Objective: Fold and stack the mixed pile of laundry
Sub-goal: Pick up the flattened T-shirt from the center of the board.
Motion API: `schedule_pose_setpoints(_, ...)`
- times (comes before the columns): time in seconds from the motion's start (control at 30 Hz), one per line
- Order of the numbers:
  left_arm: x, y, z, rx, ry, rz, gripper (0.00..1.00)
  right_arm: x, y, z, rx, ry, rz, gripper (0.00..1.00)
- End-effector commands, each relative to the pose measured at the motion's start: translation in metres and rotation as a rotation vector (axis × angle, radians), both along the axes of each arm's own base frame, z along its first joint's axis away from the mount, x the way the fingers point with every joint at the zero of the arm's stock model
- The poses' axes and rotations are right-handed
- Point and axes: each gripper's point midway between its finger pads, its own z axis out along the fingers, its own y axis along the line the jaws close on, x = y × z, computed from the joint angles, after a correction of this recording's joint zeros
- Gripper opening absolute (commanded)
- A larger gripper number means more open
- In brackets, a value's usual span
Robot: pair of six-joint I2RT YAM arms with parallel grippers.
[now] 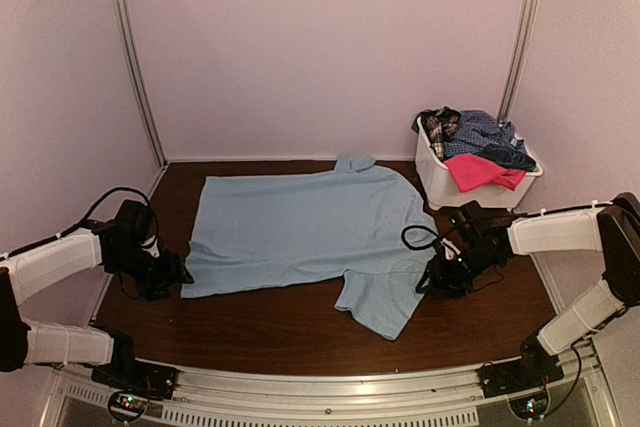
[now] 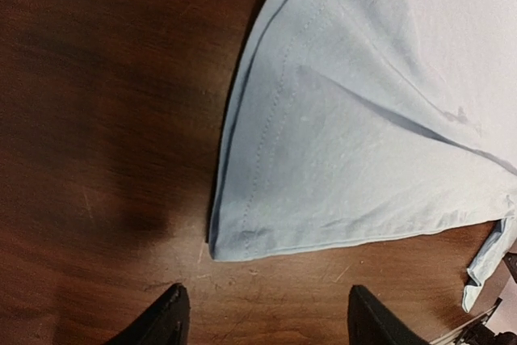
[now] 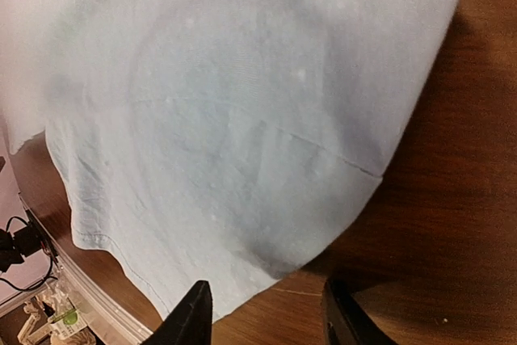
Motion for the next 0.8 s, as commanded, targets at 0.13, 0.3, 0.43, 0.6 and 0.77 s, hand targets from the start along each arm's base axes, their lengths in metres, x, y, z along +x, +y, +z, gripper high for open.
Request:
schedule_pose_setpoints(0.13,0.004,0.006,-0.001,0.022,-0.013,0.049,0.67,-0.011,0.006,-0.023,-0.079,0.032,0.001,0.42)
schedule_pose_setpoints(0.3,0.001,0.008,-0.006,0.031,0.007,0.059,0.64,-0.023,-0.009,-0.032,-0.142,0.052,-0.04,0.29)
schedule_pose_setpoints(0.43,-0.003,0.005,-0.013,0.011,0.025,0.065,0.62,-0.028,-0.017,-0.04,-0.182,0.063,-0.059,0.2)
schedule_pose_setpoints(0.6,-0.006,0.006,-0.017,0.008,0.034,0.071,0.61,-0.025,-0.016,-0.042,-0.184,0.061,-0.054,0.0)
schedule_pose_setpoints(0.77,-0.009,0.006,-0.016,0.008,0.036,0.068,0.57,-0.018,-0.013,-0.028,-0.166,0.025,-0.053,0.0)
